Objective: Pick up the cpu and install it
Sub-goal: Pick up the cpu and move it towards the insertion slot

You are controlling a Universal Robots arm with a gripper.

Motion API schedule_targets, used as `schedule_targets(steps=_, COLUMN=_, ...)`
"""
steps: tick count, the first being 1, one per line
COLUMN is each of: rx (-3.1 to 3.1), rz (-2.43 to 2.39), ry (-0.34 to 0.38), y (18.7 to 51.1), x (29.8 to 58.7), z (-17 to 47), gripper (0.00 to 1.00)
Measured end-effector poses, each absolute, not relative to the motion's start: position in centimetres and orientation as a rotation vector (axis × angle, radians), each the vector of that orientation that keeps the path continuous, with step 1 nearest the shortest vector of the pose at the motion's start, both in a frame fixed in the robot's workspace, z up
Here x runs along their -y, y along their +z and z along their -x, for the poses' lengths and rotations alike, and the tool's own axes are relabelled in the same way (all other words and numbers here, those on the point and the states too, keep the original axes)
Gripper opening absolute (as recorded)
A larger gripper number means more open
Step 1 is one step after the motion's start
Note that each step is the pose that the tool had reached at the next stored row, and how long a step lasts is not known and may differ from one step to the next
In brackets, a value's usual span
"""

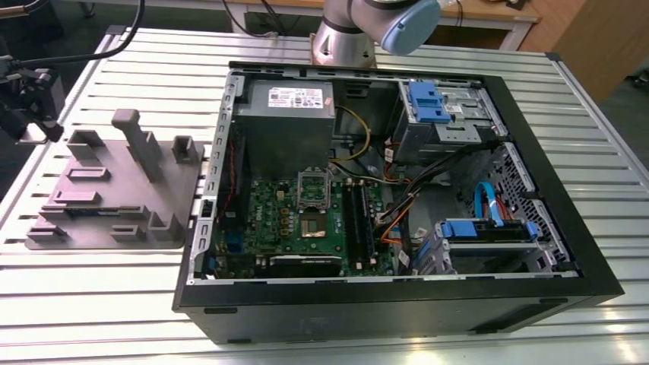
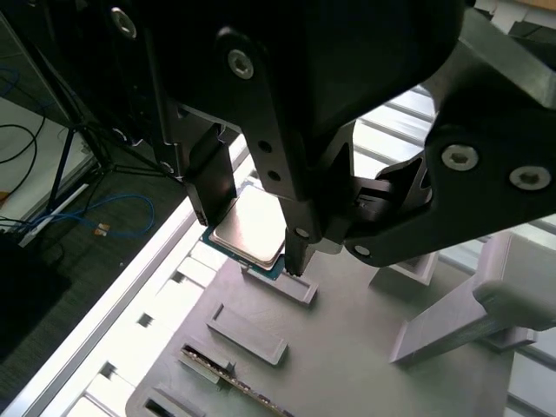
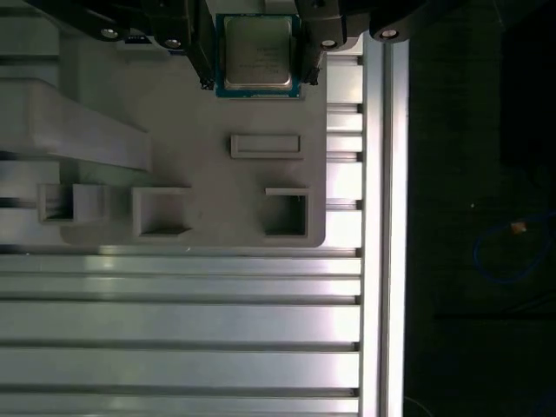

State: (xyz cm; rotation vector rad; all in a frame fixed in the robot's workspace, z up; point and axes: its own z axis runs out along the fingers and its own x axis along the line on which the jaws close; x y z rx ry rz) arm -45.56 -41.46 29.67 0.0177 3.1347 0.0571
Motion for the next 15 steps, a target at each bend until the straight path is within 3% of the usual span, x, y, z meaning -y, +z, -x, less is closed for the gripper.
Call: schedule_targets(steps=15, rx=-3.135, rz=-0.018, ry=0.057, y=30.8, x=41.5, z=45.6, gripper=0.47)
